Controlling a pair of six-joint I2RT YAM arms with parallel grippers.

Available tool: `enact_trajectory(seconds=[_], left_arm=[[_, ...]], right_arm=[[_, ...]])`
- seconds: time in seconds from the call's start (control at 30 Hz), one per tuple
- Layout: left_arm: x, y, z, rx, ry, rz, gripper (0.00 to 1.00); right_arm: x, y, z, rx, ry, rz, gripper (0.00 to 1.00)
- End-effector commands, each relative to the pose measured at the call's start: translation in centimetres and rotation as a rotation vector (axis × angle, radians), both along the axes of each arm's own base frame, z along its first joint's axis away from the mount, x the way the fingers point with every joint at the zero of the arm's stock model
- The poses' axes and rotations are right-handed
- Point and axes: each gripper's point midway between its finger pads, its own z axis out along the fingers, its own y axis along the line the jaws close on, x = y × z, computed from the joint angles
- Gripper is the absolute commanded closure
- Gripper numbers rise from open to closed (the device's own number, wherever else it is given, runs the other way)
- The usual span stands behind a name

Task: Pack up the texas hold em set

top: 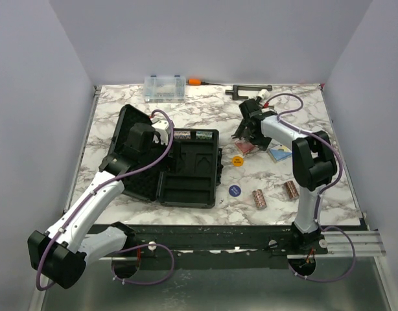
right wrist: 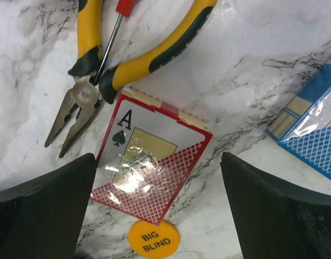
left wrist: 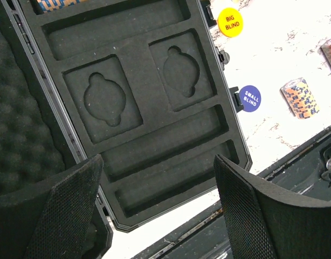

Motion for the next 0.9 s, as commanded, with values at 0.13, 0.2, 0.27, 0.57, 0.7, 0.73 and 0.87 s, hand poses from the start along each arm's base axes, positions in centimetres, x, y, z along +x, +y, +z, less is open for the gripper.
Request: enact_trajectory(seconds=[0.13, 0.2, 0.27, 0.57, 0.7, 0.73, 0.87], left_arm=[[0.2, 0.6, 0.7, 0.035, -0.037, 0.022, 0.19], [0.2, 0.6, 0.6, 0.04, -0.036, 0.023, 0.19], [0.2, 0.6, 0.6, 0.043, -0.037, 0.025, 0.19], [0.0, 0.5, 0.4, 0.052, -0.035, 0.014, 0.2], [-0.5, -0.2, 0.6, 0.044, -0.039, -0.023, 0.21], [-0.8, -0.5, 0.7, 0.036, -0.04, -0.045, 0.22], [-1.8, -1.7, 1.0, 0.026, -0.057, -0.111, 0.25]], right_arm=[[0.6, -1.0, -2.3, -0.016, 0.049, -0.037, 0.0], [0.5, -1.1, -2.8, -0.018, 0.055, -0.034, 0.02], [0.4, -0.9, -3.2, -0.013, 0.059, -0.019, 0.05], [0.6, -0.6, -4.5, -0.031, 0.102, 0.044, 0.04], [0.1, -0.2, -4.2, -0.001, 0.094, 0.073, 0.28], [0.0, 0.0, -3.9, 0.009, 0.088, 0.084, 0.33], [0.0, 0.8, -1.7, 0.058, 0.054, 0.13, 0.5]])
